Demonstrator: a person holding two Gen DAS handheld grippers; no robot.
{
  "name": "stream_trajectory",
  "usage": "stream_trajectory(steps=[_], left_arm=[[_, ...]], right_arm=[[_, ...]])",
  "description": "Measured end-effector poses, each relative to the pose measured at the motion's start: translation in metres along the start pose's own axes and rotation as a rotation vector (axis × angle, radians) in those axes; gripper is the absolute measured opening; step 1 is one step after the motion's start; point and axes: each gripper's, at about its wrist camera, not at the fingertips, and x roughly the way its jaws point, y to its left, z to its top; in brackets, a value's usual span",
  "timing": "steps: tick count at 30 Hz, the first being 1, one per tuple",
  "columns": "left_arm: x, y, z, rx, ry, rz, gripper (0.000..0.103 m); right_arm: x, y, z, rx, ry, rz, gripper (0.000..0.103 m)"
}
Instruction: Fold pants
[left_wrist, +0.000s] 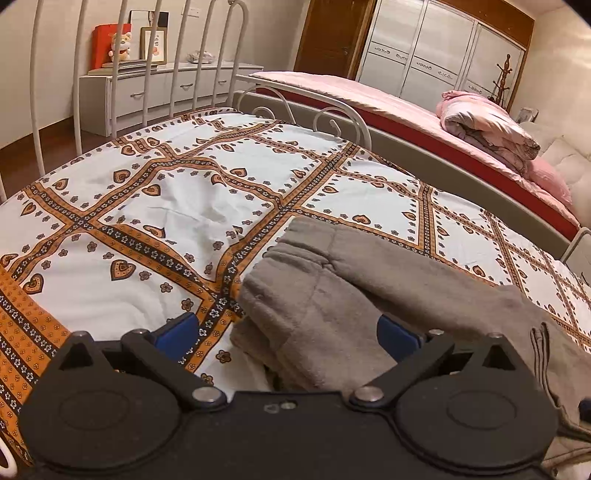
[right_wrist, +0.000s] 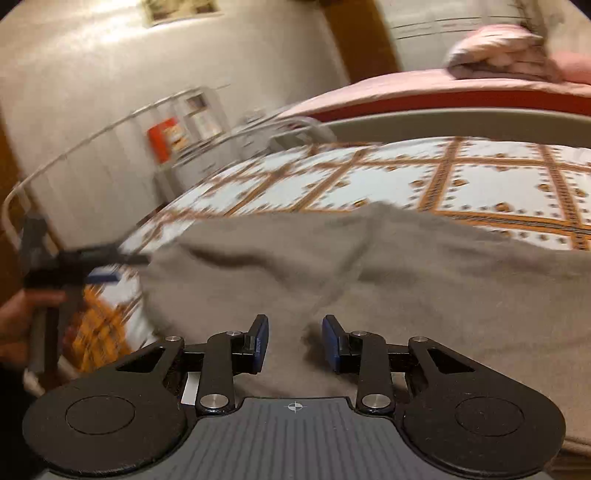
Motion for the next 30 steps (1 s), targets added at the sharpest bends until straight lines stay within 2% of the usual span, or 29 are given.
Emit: stream_trajectory(steps=[2, 4, 5, 6, 9, 10, 14, 17, 19, 21, 22, 24, 26, 28, 30], left_arm=[[0.000, -0.002, 0.000, 0.010, 0.005, 0.001, 0.097], [0.000, -0.004, 0.000, 0.019, 0.008, 0.002, 0.097], [0.000, -0.006, -0.001, 0.024, 0.011, 0.004, 0.097], [0.001, -0.007, -0.001, 0.028, 0.013, 0.005, 0.097], [0.002, -0.011, -0.001, 0.037, 0.016, -0.004, 0.097], [0.002, -0.012, -0.001, 0.043, 0.021, -0.007, 0.097], [0.007, -0.018, -0.004, 0.076, 0.043, 0.000, 0.097], [0.011, -0.023, -0.004, 0.086, 0.053, 0.008, 0.097], [0.012, -0.027, -0.004, 0.090, 0.057, 0.005, 0.097], [0.014, -0.035, -0.006, 0.113, 0.064, 0.002, 0.097], [0.015, -0.040, -0.007, 0.128, 0.066, 0.002, 0.097], [0.016, -0.047, -0.009, 0.154, 0.070, 0.002, 0.097], [0.017, -0.053, -0.011, 0.185, 0.070, 0.010, 0.097], [0.019, -0.055, -0.012, 0.206, 0.073, 0.025, 0.097], [0.022, -0.055, -0.013, 0.215, 0.082, 0.031, 0.097]], right_arm=[[0.009, -0.010, 0.006, 0.044, 0.001, -0.091, 0.033], [0.028, -0.020, 0.006, 0.096, 0.074, -0.138, 0.033], [0.040, -0.026, 0.002, 0.143, 0.142, -0.089, 0.032], [0.042, -0.029, 0.002, 0.168, 0.158, -0.049, 0.034], [0.021, -0.039, 0.017, 0.197, 0.147, 0.005, 0.034], [0.006, -0.046, 0.021, 0.201, 0.118, -0.006, 0.034], [-0.068, -0.091, 0.034, 0.191, 0.026, -0.203, 0.034], [-0.102, -0.127, 0.026, 0.223, 0.065, -0.313, 0.022], [-0.105, -0.138, 0.016, 0.236, 0.114, -0.342, 0.022], [-0.090, -0.148, 0.000, 0.248, 0.223, -0.350, 0.022], [-0.084, -0.149, -0.008, 0.237, 0.244, -0.352, 0.022], [-0.087, -0.148, -0.002, 0.193, 0.217, -0.357, 0.022], [-0.092, -0.148, 0.011, 0.180, 0.140, -0.348, 0.022], [-0.086, -0.156, 0.026, 0.196, 0.096, -0.383, 0.022], [-0.073, -0.174, 0.033, 0.228, 0.105, -0.406, 0.022]])
